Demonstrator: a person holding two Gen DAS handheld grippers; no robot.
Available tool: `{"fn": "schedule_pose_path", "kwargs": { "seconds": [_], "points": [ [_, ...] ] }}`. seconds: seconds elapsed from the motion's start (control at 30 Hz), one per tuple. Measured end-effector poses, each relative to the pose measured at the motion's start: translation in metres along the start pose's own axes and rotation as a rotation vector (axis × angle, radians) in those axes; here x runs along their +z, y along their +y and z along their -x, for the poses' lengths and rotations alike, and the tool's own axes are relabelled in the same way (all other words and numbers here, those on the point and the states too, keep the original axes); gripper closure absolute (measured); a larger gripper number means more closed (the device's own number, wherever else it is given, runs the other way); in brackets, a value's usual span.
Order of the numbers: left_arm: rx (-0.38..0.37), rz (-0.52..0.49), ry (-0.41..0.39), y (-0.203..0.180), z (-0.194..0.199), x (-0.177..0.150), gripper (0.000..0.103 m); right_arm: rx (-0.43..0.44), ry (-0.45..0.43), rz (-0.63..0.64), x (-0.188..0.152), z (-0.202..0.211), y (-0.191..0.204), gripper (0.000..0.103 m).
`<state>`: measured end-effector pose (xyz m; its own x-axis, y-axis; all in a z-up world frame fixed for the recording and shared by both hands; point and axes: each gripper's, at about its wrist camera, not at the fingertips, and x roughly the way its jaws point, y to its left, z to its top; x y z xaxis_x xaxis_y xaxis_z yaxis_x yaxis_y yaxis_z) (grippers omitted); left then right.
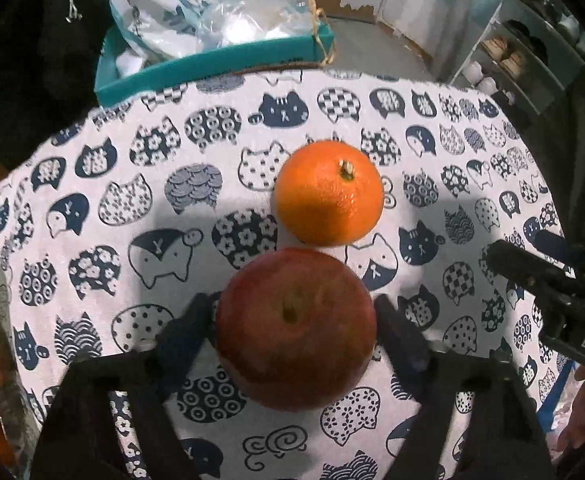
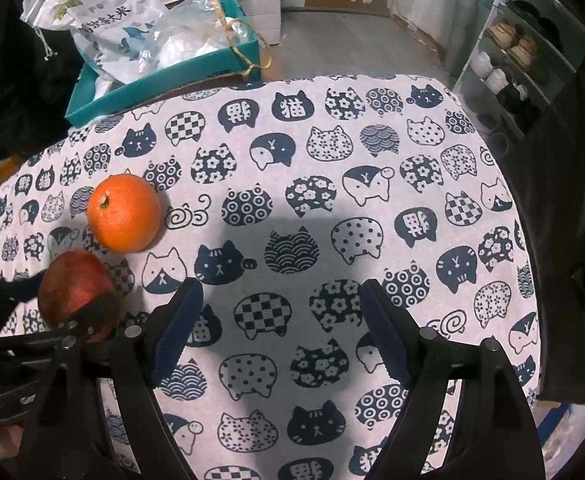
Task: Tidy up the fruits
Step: 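Close the left gripper on the red apple while the right gripper closes on the tangerine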
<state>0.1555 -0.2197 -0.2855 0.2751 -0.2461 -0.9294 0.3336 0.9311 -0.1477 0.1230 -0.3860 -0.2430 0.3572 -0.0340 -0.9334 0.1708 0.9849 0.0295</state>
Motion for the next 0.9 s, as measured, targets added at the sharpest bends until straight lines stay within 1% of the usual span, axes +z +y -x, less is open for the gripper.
{"fn": "schedule_pose_path", "kwargs": {
  "seconds": [0.1, 0.17, 0.27, 0.37, 0.57, 0.8, 0.9],
  "points": [
    [-0.011, 0.003, -0.007, 0.001, 0.001, -0.002, 0.028, 0.01, 0.003, 0.002, 0.0, -0.001, 0.002, 0.023],
    [-0.006, 0.01, -0.009, 0.003, 0.003, -0.004, 0.028, 0.022, 0.004, -0.001, 0.001, -0.002, 0.004, 0.023],
    [0.021, 0.027, -0.018, 0.012, 0.008, -0.007, 0.028, 0.068, 0.003, -0.007, 0.004, -0.004, 0.009, 0.023],
    [0.032, 0.054, -0.025, 0.025, 0.013, -0.007, 0.028, 0.117, 0.003, 0.002, 0.008, -0.008, 0.02, 0.023],
    [0.079, 0.1, -0.056, 0.054, 0.025, -0.002, 0.028, 0.172, 0.007, 0.055, 0.018, -0.019, 0.05, 0.023],
    [0.133, 0.152, -0.088, 0.088, 0.038, 0.001, 0.028, 0.21, 0.017, 0.096, 0.029, -0.031, 0.082, 0.023],
    [0.139, 0.162, -0.094, 0.098, 0.043, 0.0, 0.028, 0.195, 0.026, 0.13, 0.033, -0.039, 0.098, 0.023]
  ]
}}
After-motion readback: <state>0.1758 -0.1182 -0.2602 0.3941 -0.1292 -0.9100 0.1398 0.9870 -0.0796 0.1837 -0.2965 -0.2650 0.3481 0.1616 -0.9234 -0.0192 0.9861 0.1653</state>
